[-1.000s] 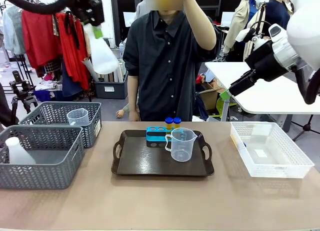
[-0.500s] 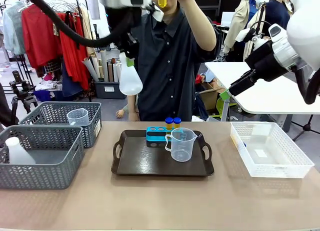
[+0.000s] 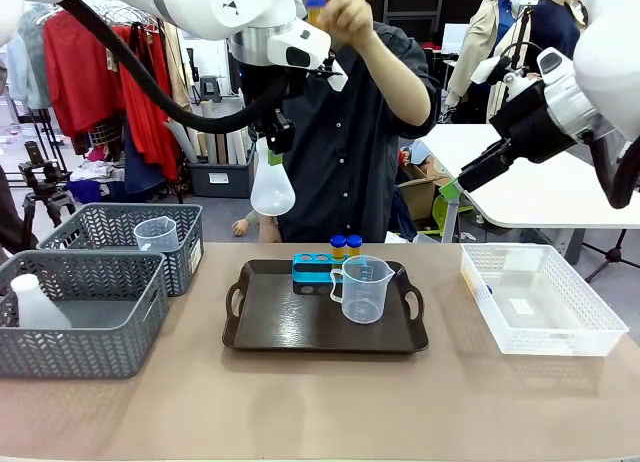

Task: Prepare the laboratory tools.
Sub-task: Pick up one Small flask and place it on the Handle tray.

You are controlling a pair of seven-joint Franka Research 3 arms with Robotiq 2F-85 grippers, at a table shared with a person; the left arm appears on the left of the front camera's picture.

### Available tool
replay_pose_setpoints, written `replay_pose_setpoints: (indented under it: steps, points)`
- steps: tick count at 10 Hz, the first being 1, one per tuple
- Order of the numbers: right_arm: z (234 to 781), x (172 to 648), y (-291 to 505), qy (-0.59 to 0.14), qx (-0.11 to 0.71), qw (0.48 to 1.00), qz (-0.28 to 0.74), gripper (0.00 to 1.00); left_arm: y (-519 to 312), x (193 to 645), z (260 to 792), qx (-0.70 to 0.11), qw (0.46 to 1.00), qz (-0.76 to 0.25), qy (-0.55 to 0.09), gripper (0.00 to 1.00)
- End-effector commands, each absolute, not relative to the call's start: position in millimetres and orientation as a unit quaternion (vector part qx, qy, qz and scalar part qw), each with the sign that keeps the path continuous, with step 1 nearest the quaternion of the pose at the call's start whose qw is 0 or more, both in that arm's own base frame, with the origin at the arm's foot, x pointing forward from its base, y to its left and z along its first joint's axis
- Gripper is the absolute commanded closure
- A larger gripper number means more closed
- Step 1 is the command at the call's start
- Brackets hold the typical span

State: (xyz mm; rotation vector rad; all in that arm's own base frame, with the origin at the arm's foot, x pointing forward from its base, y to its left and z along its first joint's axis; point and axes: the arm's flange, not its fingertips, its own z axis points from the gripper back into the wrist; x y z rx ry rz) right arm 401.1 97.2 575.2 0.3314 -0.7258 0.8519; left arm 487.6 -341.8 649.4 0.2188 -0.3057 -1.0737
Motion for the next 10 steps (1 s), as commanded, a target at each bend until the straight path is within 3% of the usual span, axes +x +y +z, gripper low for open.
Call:
replay_pose_setpoints:
  steps: [1,4,10]
  points:
    - [576.7,401.1,96.7,-0.344,0.166,0.833,0.4,0.0,-341.2,487.7,652.4,0.104,0.847,-0.501,-0.147,1.0]
    - [576.7,401.1,96.7,-0.344,0.166,0.833,0.4,0.0,-340.0,496.8,639.7,0.093,0.84,-0.519,-0.127,1.0]
    - [576.7,401.1,96.7,-0.344,0.166,0.833,0.4,0.0,-373.3,531.3,553.4,0.074,0.826,-0.554,-0.07,1.0]
